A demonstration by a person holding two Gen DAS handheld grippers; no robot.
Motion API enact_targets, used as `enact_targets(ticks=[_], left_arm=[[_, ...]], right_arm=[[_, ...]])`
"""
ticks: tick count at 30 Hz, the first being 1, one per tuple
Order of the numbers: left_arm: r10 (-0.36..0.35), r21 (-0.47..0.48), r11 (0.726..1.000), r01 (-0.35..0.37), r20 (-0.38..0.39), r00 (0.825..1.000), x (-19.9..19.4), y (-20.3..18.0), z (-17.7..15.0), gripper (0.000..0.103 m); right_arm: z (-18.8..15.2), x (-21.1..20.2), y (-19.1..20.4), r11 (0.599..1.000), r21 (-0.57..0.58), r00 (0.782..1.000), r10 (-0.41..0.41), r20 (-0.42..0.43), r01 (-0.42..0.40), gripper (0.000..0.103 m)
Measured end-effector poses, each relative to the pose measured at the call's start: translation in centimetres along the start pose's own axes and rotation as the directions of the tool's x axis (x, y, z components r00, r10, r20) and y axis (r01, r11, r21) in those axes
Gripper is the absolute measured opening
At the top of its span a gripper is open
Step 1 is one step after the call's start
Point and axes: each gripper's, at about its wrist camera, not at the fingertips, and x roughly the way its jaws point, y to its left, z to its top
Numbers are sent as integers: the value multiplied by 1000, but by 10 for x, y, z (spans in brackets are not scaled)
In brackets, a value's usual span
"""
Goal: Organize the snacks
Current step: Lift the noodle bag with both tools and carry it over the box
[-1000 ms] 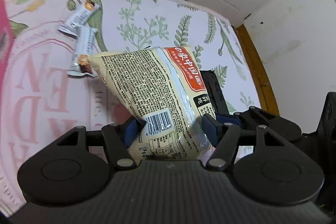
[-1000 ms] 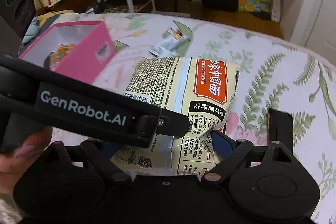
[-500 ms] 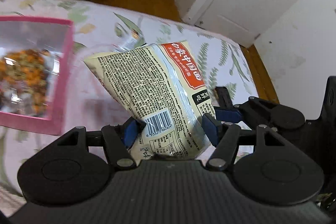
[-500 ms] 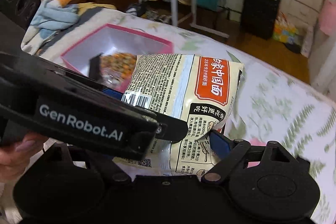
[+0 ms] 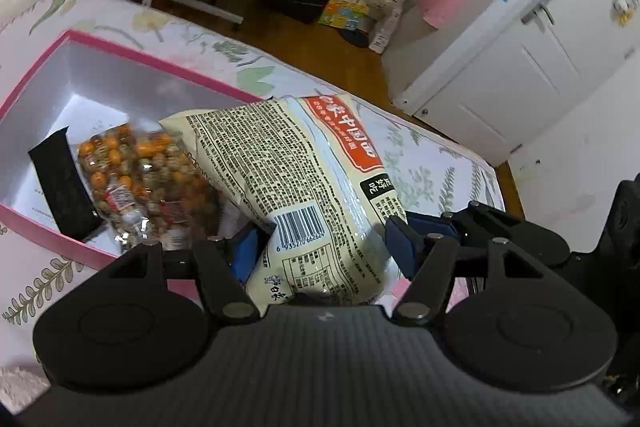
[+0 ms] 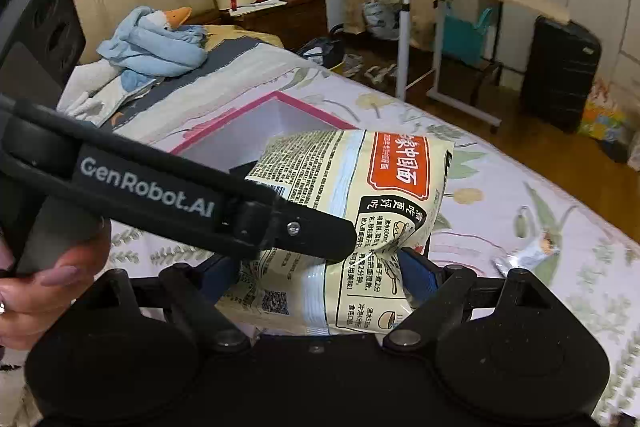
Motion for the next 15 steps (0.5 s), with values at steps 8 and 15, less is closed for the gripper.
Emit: enact_targets(ticks=[8,15], left_arm=[[61,8,998,-61,18,998,5,45,22,64],[151,-26,988,-150,21,988,15,75,33,64]], right_arm=[[19,46,8,996,19,996,84,37,-85,90],[24,85,11,984,-112,989,144,37,-139,90]])
